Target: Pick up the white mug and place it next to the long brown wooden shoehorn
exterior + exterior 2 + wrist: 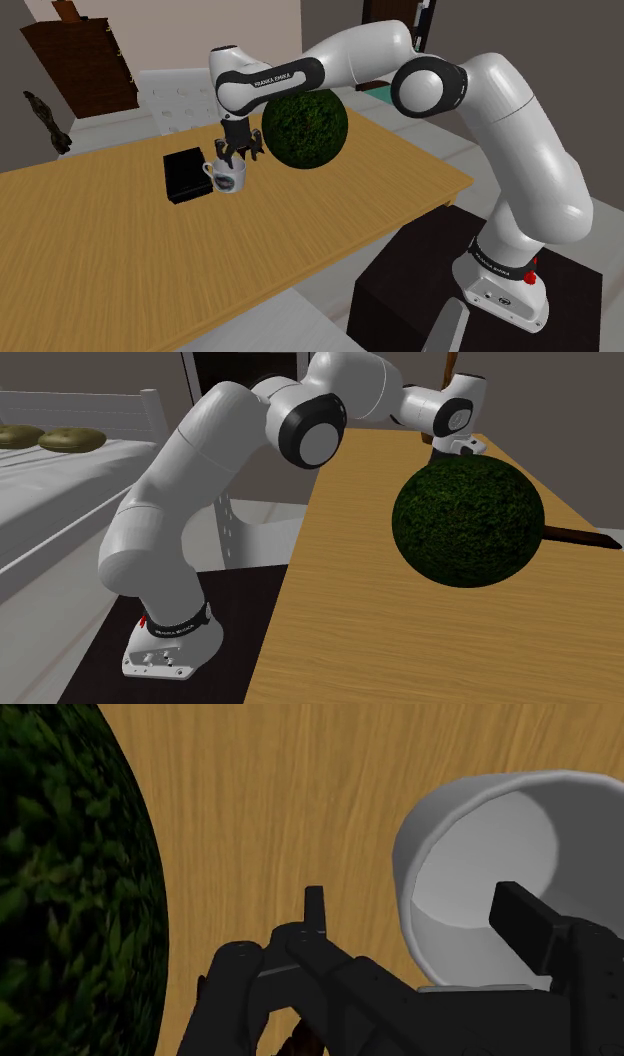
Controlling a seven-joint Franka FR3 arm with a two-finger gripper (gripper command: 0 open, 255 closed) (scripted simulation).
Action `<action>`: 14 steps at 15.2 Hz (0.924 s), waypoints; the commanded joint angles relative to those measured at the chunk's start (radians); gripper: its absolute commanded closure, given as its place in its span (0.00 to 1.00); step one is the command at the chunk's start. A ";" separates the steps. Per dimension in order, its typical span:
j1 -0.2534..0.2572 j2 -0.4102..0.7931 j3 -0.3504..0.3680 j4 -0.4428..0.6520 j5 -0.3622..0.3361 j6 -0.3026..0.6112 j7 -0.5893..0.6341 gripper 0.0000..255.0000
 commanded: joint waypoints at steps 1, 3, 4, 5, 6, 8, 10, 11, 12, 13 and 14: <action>0.000 0.000 0.000 0.000 0.000 0.000 0.000 0.00; 0.000 0.002 0.000 0.000 0.000 0.001 0.000 0.00; 0.001 -0.006 0.001 0.021 0.002 -0.027 -0.001 0.00; 0.002 -0.012 0.002 0.045 0.003 -0.057 -0.003 0.00; 0.003 -0.015 0.003 0.073 0.004 -0.088 -0.004 0.00; 0.005 -0.016 0.003 0.098 0.005 -0.113 -0.006 0.00; 0.005 -0.017 0.003 0.098 0.005 -0.113 -0.006 0.00; 0.005 -0.016 0.003 0.098 0.005 -0.113 -0.006 0.00; 0.005 -0.016 0.003 0.098 0.005 -0.113 -0.006 0.00; 0.005 -0.016 0.003 0.098 0.005 -0.113 -0.006 0.00; 0.005 -0.016 0.003 0.098 0.005 -0.113 -0.006 0.00</action>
